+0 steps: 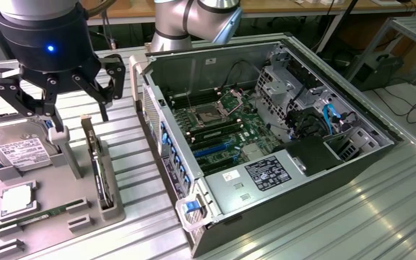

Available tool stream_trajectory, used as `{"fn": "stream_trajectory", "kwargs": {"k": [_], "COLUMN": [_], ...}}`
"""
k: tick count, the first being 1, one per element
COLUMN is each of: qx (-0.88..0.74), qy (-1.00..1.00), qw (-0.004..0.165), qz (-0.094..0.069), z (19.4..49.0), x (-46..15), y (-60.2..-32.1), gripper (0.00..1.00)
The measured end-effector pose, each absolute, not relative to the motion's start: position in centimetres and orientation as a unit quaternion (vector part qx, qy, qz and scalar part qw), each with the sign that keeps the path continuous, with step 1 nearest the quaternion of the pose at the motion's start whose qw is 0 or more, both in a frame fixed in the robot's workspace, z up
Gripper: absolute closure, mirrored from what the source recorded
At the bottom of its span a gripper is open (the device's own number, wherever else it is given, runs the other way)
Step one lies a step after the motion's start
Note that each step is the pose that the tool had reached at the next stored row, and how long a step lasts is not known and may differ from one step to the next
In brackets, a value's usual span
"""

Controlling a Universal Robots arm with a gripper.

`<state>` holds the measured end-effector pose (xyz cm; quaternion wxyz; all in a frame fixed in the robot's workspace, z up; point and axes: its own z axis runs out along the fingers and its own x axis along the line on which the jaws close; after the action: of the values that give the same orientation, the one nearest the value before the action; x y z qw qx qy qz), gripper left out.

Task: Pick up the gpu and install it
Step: 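Pick up the gpu and move the gpu toward the slot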

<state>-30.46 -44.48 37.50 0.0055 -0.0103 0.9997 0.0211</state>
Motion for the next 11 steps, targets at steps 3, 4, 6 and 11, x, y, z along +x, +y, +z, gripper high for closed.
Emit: {"fn": "stream_trajectory", "kwargs": {"k": [3,4,6,11], "qx": [-0.012,-0.012,-0.012,-0.013], "qy": [1.0,1.0,1.0,1.0], "qw": [0.005,0.005,0.005,0.005], "qz": [0.021,0.021,0.021,0.021], "z": [37.21,37.13,37.04,36.94], "x": [-30.46,-30.46,-30.46,-30.46], "y": [-44.48,-44.48,-44.48,-44.48], "gripper": [0.34,0.34,0.34,0.34]}}
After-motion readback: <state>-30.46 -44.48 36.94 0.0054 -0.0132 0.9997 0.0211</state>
